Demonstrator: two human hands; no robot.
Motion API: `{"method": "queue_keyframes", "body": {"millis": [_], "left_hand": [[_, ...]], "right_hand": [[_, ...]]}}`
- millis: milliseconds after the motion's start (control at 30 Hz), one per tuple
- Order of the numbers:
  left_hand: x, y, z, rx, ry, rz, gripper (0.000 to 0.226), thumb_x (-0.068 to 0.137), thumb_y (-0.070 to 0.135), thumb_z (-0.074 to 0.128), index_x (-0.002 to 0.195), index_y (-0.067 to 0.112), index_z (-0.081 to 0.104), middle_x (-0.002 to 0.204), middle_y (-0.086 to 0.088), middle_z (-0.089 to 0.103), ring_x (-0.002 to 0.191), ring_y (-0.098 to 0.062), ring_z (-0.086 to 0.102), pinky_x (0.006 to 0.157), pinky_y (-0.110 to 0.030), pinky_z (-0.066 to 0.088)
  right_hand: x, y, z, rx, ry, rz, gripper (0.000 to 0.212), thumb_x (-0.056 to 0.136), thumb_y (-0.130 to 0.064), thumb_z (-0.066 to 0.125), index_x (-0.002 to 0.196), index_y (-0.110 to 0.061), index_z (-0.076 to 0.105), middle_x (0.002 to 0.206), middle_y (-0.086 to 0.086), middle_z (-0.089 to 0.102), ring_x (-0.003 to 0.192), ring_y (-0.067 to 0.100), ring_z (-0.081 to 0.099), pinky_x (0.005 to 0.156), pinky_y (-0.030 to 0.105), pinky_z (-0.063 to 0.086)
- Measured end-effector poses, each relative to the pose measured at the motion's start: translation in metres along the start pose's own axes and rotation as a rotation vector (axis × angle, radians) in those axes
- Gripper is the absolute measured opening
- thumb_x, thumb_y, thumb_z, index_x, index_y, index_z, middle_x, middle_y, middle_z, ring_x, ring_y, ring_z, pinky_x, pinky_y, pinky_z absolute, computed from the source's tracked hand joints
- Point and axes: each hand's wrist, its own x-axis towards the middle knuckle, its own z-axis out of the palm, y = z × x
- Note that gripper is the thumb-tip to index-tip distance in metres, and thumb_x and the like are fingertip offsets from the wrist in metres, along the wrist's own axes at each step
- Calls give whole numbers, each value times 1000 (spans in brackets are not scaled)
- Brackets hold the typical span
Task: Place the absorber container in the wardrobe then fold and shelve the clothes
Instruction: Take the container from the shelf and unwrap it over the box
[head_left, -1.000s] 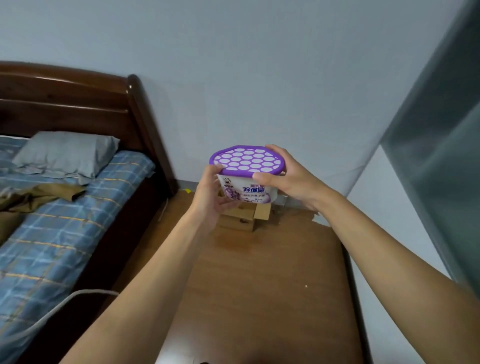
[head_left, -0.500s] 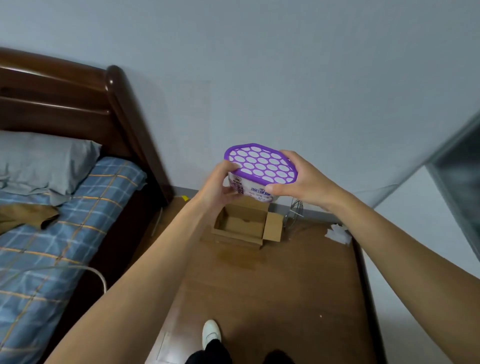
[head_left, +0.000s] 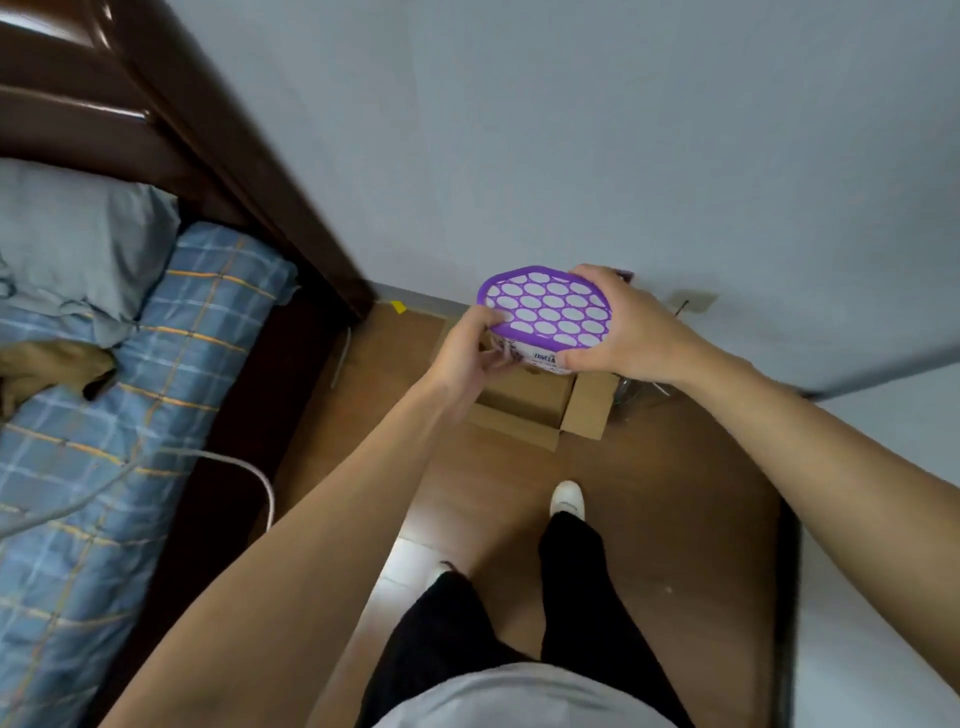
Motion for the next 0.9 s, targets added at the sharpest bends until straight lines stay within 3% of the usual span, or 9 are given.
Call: {"method": "queue_keyframes", "body": {"millis": [133, 267, 400, 500, 567, 700, 800, 900], "left_hand": [[57, -5, -3, 104, 97, -87, 15, 89, 22, 61, 103, 26, 62, 103, 0, 69, 93, -22, 69, 79, -32, 57], [115, -23, -19, 235, 123, -111, 19, 90, 9, 61, 99, 25, 66, 87, 2, 72, 77, -19, 67, 75, -30, 59], [169, -59, -34, 322, 142, -129, 24, 94, 11, 56, 115, 23, 61, 103, 1, 69, 80, -11, 67, 67, -23, 56], [218, -99, -52, 333, 150, -160, 29, 96, 16, 56, 125, 19, 58, 114, 0, 67, 97, -15, 68, 73, -24, 58], [255, -127, -70, 318, 155, -174, 26, 97, 17, 54, 122, 17, 59, 112, 0, 68, 101, -16, 66, 78, -26, 59], [330, -194, -101, 326, 135, -199, 22, 99, 19, 53, 119, 14, 58, 101, 4, 67, 90, -9, 65, 75, -24, 57], [384, -238, -124, 377, 124, -210, 14, 99, 19, 53, 113, 15, 57, 95, 6, 63, 85, -8, 62, 72, -25, 56], [428, -279, -148, 448, 82, -221, 14, 99, 22, 54, 113, 18, 53, 97, 8, 59, 89, -8, 60, 80, -31, 58]], "right_hand": [[49, 43, 9, -37, -70, 32, 99, 62, -46, 90, 141, -28, 32, 125, -15, 47, 115, 9, 51, 83, 26, 51], [90, 91, 35, -50, -113, 70, 100, 64, -40, 89, 143, -27, 30, 124, -15, 46, 114, 10, 50, 82, 26, 49], [130, 139, 76, -2, -150, 131, 99, 64, -37, 90, 144, -26, 32, 134, -5, 53, 119, 12, 54, 90, 35, 55], [154, 184, 118, 17, -142, 169, 98, 67, -38, 89, 144, -27, 30, 135, -4, 52, 117, 8, 54, 85, 27, 55], [171, 218, 154, 13, -108, 165, 96, 69, -42, 88, 143, -28, 29, 134, -5, 52, 116, 11, 57, 85, 28, 57], [206, 290, 231, -10, -90, 185, 99, 68, -37, 89, 145, -22, 29, 138, -1, 49, 120, 15, 55, 90, 35, 58], [232, 337, 281, 8, -73, 234, 101, 65, -36, 90, 145, -26, 29, 138, -6, 49, 120, 6, 51, 92, 30, 54], [254, 379, 324, 63, -72, 280, 102, 64, -35, 91, 145, -30, 28, 138, -9, 48, 121, 3, 49, 91, 24, 49]]}}
